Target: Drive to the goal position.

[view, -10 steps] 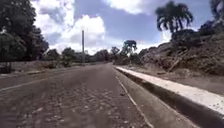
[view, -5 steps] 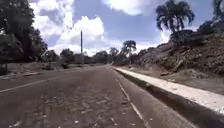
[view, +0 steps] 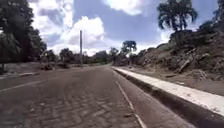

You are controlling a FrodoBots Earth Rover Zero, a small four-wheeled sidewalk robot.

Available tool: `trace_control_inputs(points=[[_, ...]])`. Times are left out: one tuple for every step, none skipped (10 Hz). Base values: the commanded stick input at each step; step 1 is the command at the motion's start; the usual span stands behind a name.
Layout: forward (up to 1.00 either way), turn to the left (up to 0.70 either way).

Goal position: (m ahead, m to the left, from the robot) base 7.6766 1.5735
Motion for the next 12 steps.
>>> trace_control_inputs(points=[[0.70,0.00],[0.70,0.00],[0.70,0.00],[0.70,0.06],[0.70,0.21],[0.70,0.00],[0.70,0.00],[0.70,0.00],[0.70,0.00],[0.70,0.00],[0.70,0.00],[0.70,0.00]])
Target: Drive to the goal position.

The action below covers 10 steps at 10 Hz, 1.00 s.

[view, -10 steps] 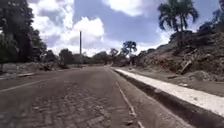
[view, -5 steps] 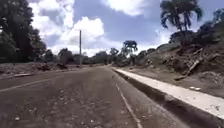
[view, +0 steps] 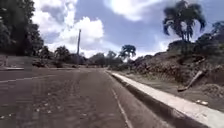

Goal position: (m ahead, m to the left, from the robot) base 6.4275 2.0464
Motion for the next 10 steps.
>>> trace_control_inputs(points=[[0.70,0.00],[0.70,0.00],[0.70,0.00],[0.70,0.10],[0.70,0.27],[0.70,0.24],[0.70,0.09],[0.70,0.10],[0.70,0.27],[0.70,0.27]])
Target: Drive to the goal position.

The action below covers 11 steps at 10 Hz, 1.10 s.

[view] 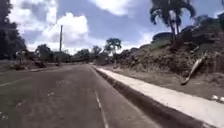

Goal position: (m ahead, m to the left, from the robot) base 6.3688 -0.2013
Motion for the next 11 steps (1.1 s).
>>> trace_control_inputs(points=[[0.70,0.26],[0.70,0.00],[0.70,0.00],[0.70,0.00],[0.53,0.00],[0.21,0.00],[0.00,0.00],[0.00,0.00],[0.00,0.00],[0.00,0.00],[0.00,0.00]])
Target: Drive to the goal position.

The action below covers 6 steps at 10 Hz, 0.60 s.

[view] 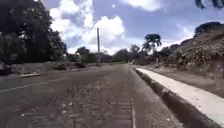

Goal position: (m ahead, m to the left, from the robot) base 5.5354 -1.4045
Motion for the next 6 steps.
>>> trace_control_inputs(points=[[0.00,-0.04],[0.00,-0.30],[0.00,-0.25],[0.34,0.00],[0.70,0.00],[0.70,-0.05]])
